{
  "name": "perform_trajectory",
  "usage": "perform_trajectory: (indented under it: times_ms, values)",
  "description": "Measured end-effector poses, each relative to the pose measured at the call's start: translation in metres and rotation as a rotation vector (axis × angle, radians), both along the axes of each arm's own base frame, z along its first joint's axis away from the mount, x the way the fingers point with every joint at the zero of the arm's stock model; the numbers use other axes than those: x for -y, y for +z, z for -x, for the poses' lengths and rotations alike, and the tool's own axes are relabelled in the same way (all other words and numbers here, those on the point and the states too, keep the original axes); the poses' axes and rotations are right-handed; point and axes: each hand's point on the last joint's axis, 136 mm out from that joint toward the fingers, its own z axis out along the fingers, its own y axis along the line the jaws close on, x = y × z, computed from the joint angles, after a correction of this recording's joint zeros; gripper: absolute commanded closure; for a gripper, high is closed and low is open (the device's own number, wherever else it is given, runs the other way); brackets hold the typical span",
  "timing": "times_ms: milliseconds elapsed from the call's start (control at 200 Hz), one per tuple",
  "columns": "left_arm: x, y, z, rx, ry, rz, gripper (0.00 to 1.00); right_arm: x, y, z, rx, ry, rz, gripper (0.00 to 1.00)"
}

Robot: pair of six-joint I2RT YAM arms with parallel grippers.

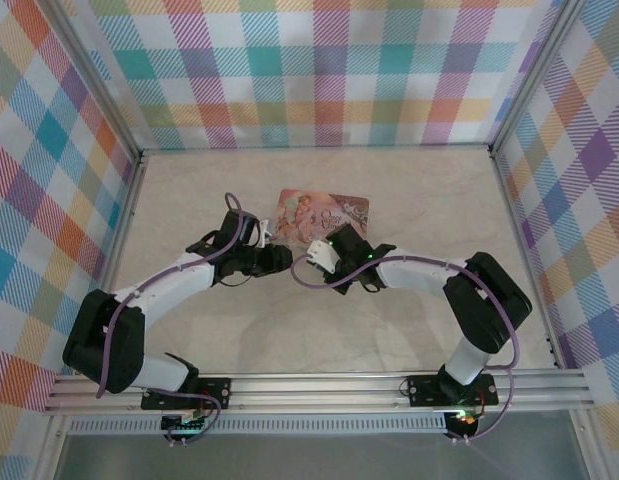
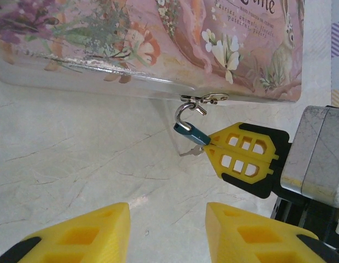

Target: Unlock the padlock with the key

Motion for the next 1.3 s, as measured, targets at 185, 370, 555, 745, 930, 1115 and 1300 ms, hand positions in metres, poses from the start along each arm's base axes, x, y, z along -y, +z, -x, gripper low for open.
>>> perform_trajectory:
  times_ms: [185,370,555,745,930,1115,1300]
  values:
    - [0.000,-0.002,0.001,-0.006,-0.002,-0.001,0.59,0.002,-0.001,-0.002,0.024,0.022,0.027,1.00]
    - [0.000,-0.005,0.003,-0.018,-0.004,-0.005,0.59,0.003,-0.001,-0.005,0.048,0.048,0.047,1.00]
    - [0.000,-0.006,0.004,-0.024,-0.007,-0.004,0.59,0.000,0.003,-0.007,0.069,0.077,0.055,1.00]
    - [0.000,-0.006,0.004,-0.024,-0.007,-0.004,0.59,-0.003,0.005,-0.009,0.085,0.104,0.062,1.00]
    - [0.000,-0.006,0.004,-0.024,-0.007,-0.004,0.59,-0.002,0.002,-0.010,0.089,0.115,0.075,1.00]
    - [-0.003,-0.010,0.009,-0.050,-0.009,-0.018,0.59,-0.002,0.003,-0.010,0.094,0.120,0.079,1.00]
    - [-0.005,-0.015,0.013,-0.067,-0.009,-0.027,0.58,-0.008,0.006,-0.015,0.111,0.142,0.083,1.00]
